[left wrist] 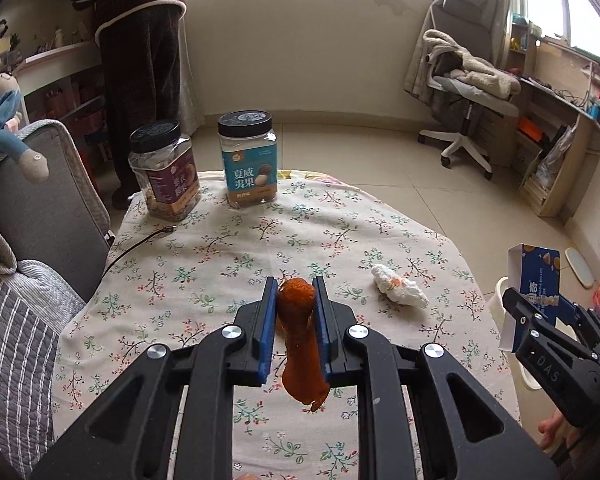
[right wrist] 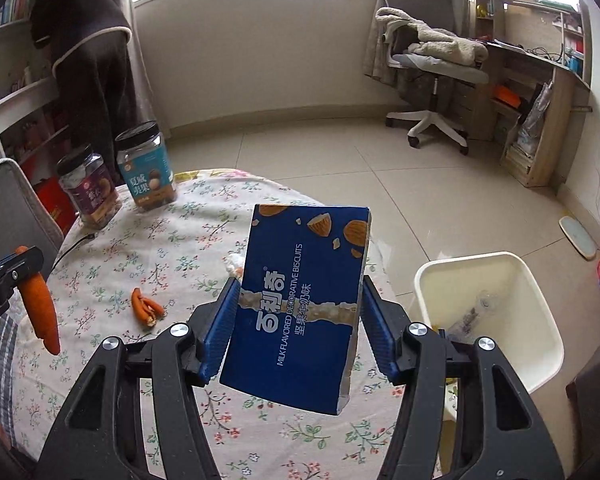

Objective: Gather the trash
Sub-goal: 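Carry the orange piece and blue box over the white bin with both tools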

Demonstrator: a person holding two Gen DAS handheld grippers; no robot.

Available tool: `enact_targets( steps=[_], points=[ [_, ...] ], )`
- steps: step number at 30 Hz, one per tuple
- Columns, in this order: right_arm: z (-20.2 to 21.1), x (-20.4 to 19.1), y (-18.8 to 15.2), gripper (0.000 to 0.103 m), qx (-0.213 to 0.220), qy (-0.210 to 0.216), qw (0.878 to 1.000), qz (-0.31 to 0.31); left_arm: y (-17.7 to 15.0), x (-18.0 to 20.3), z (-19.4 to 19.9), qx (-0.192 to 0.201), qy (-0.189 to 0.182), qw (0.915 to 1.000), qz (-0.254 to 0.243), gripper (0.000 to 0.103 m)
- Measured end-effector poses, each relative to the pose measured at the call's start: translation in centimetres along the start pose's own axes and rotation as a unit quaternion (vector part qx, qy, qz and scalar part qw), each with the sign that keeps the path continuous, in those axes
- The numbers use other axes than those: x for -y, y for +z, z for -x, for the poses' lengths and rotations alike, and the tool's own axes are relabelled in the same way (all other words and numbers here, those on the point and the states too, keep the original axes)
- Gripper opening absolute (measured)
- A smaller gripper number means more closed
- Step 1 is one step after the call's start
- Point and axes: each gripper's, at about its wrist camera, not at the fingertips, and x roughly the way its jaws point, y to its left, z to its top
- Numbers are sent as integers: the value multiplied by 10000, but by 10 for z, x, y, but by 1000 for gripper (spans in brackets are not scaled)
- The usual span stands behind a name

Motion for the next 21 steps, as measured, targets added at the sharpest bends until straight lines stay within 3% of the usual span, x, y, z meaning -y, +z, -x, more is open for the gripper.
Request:
enact_targets(
  steps=[12,21],
  points=[
    [5,79,-1,57,75,-654,9965,-524,-3,53,-12,-77,-319,9988,-369,18],
    [4,158,-8,59,-81,-1247,9827,-1364,-8,100,-21,-180,-629,9951,-740,18]
  ],
)
